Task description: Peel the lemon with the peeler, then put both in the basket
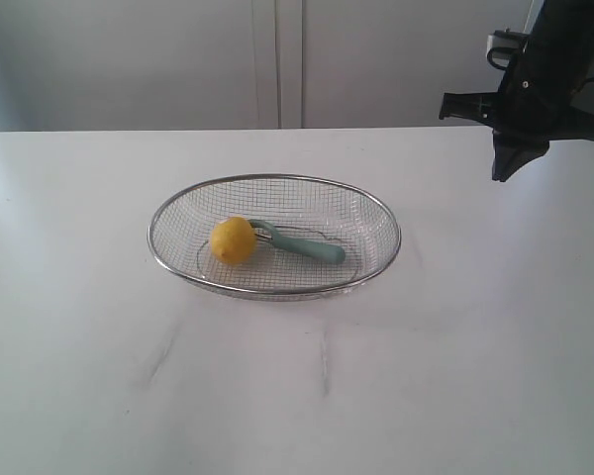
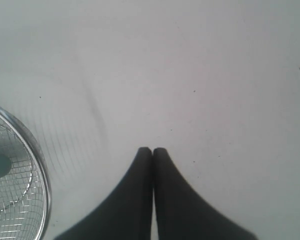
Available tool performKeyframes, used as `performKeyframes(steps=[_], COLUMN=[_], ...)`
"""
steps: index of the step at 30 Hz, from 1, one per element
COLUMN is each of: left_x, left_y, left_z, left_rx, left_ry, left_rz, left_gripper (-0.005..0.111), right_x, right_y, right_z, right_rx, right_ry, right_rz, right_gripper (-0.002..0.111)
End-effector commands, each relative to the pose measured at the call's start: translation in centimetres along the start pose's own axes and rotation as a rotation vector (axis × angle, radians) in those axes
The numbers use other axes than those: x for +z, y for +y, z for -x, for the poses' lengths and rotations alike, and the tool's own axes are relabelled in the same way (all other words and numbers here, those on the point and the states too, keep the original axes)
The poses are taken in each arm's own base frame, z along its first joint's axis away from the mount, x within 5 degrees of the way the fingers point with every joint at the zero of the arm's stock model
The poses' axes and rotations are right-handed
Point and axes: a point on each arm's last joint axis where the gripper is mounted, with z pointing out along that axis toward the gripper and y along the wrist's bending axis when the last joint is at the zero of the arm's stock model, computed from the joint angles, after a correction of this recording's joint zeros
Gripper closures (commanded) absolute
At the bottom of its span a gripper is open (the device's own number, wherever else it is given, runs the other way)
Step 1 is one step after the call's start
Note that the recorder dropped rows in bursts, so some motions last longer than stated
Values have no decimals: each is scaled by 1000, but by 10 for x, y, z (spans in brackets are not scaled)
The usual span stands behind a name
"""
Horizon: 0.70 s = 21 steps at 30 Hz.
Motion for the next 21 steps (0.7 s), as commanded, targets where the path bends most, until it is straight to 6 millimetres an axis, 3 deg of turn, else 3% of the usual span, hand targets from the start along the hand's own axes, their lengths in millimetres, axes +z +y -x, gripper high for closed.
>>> performKeyframes(steps=[1, 10, 21], left_x=[-5, 0, 24], left_y=[-2, -7, -11], left_z=[-29, -99, -182], left_rx=[-17, -14, 5], left_ry=[-45, -203, -236], left_rz=[0, 11, 34], left_gripper=[107, 107, 107], right_x=[-5, -5, -5], right_y=[-3, -3, -3], right_z=[0, 0, 0], right_rx=[10, 10, 10], right_ry=[-11, -11, -11], right_rz=[3, 3, 3], right_gripper=[108, 108, 108])
